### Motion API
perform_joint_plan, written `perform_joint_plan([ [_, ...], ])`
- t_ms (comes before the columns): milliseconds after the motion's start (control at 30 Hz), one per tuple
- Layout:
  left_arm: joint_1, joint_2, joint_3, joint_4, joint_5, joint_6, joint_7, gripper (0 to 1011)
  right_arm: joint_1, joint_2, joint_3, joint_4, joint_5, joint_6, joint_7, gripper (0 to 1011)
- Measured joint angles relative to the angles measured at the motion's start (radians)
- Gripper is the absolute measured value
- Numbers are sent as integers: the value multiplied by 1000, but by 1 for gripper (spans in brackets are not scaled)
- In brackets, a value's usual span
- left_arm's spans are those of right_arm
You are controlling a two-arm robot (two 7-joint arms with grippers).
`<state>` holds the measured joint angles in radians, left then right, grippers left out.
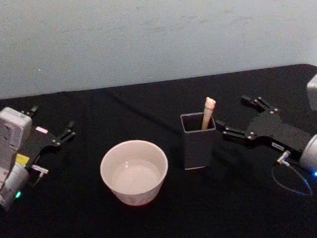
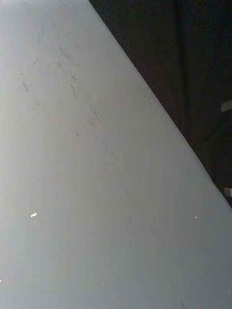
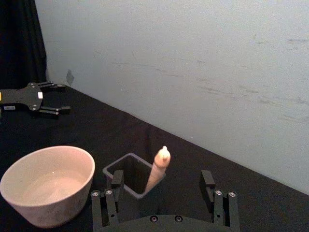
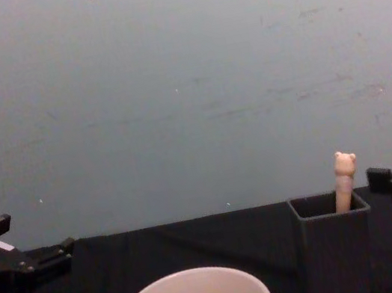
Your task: Pick up the stirring spoon with one hand, stir inside the cup, then place it back in its original position.
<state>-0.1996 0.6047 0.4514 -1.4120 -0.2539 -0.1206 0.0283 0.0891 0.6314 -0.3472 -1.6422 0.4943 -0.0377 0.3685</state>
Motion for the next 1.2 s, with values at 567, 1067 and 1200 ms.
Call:
perform_joint_plan([
  [567,0,0,0,0,0,0,0,1001,104,-111,-23,88,-8,119,29,1002],
  [1067,0,0,0,0,0,0,0,1001,142,-168,-12,145,-21,157,25,1002],
  [1200,0,0,0,0,0,0,0,1001,148,-178,-10,156,-23,165,23,1000],
])
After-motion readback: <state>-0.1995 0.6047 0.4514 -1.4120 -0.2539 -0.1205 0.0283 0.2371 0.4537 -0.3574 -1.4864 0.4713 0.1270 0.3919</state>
